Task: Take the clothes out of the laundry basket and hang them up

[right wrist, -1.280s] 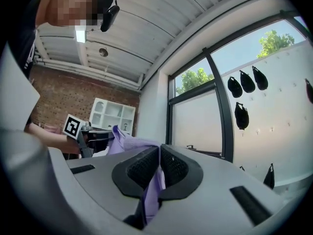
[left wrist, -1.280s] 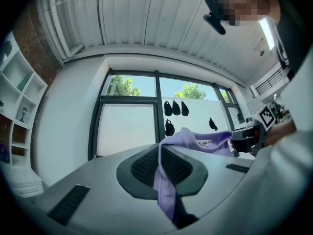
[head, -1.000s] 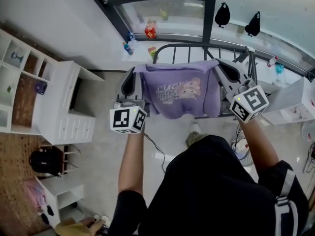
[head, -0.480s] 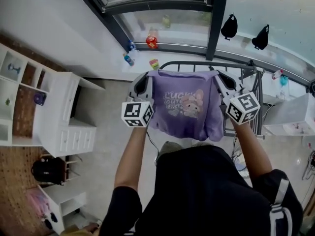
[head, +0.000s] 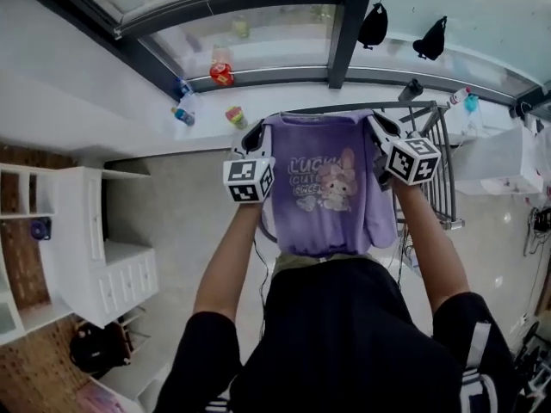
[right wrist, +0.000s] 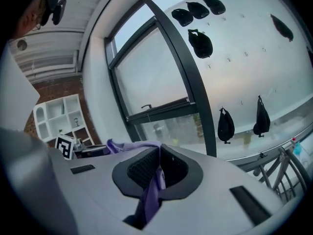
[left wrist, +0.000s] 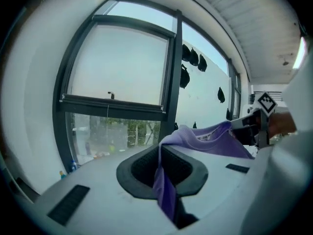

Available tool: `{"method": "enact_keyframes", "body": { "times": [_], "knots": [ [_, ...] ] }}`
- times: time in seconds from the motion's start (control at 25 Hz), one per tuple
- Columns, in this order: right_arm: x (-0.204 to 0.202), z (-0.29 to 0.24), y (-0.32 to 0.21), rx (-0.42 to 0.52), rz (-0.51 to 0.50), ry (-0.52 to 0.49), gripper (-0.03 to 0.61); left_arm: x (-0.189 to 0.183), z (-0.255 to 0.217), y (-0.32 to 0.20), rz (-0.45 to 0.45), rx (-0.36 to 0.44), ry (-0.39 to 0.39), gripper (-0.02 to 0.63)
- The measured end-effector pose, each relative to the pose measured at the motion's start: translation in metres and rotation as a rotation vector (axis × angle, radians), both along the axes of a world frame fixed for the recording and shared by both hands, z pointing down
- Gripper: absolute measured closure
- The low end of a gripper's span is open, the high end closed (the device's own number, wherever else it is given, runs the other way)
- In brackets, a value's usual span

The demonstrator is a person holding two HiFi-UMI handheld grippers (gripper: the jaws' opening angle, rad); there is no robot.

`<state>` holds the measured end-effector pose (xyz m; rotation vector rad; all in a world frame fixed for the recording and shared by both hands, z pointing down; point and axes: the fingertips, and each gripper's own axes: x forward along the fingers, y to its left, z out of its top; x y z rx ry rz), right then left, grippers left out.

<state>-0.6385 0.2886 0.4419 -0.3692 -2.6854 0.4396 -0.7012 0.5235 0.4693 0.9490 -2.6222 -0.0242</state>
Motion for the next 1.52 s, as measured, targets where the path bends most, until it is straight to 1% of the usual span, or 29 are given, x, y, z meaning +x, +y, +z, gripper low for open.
{"method": "enact_keyframes", "body": {
  "times": [0.12,0.28,0.48,0.56,0.64,0.72,0.76,0.88,0.96,1.12,1.16,1.2,1.24,1.32,1.4,1.52],
  "knots": [
    [-0.019,0.028,-0.011,-0.006,0.031,0.062,0.571,-0.019,0.029,-0.009,0.026,-0.012,0.041,0.598],
    [-0.043,0.063,-0.022,-0.05,0.084,0.148,0.571,-0.044,0.054,-0.019,0.056,-0.035,0.059,0.598],
    [-0.069,0.085,-0.03,-0.088,0.171,0.186,0.571,-0.065,0.083,-0.027,0.063,-0.05,0.097,0.598],
    [-0.08,0.097,-0.028,-0.104,0.178,0.201,0.571,-0.075,0.094,-0.029,0.058,-0.06,0.117,0.598],
    [-0.089,0.116,-0.027,-0.073,0.149,0.235,0.571,-0.082,0.106,-0.031,0.058,-0.078,0.137,0.598],
    [-0.092,0.138,-0.032,-0.029,0.147,0.279,0.571,-0.083,0.122,-0.035,0.081,-0.104,0.162,0.598],
    [-0.092,0.147,-0.034,-0.025,0.162,0.297,0.571,-0.081,0.13,-0.037,0.098,-0.123,0.173,0.598],
    [-0.089,0.169,-0.04,-0.06,0.209,0.333,0.571,-0.077,0.154,-0.04,0.141,-0.173,0.198,0.597],
    [-0.088,0.18,-0.04,-0.049,0.211,0.35,0.571,-0.074,0.169,-0.042,0.168,-0.194,0.22,0.597],
    [-0.086,0.194,-0.037,0.066,0.169,0.377,0.568,-0.067,0.192,-0.043,0.215,-0.213,0.254,0.594],
    [-0.085,0.196,-0.035,0.092,0.154,0.379,0.558,-0.066,0.194,-0.042,0.217,-0.211,0.254,0.585],
    [-0.084,0.197,-0.033,0.11,0.141,0.376,0.506,-0.066,0.194,-0.04,0.216,-0.207,0.248,0.567],
    [-0.083,0.197,-0.031,0.127,0.132,0.37,0.475,-0.066,0.194,-0.039,0.213,-0.202,0.24,0.545],
    [-0.079,0.195,-0.031,0.154,0.133,0.363,0.439,-0.064,0.192,-0.037,0.214,-0.192,0.234,0.496],
    [-0.071,0.191,-0.029,0.164,0.135,0.364,0.388,-0.058,0.19,-0.034,0.222,-0.182,0.25,0.45],
    [-0.052,0.178,-0.026,0.163,0.127,0.351,0.377,-0.05,0.181,-0.026,0.217,-0.149,0.255,0.424]
  ]
}}
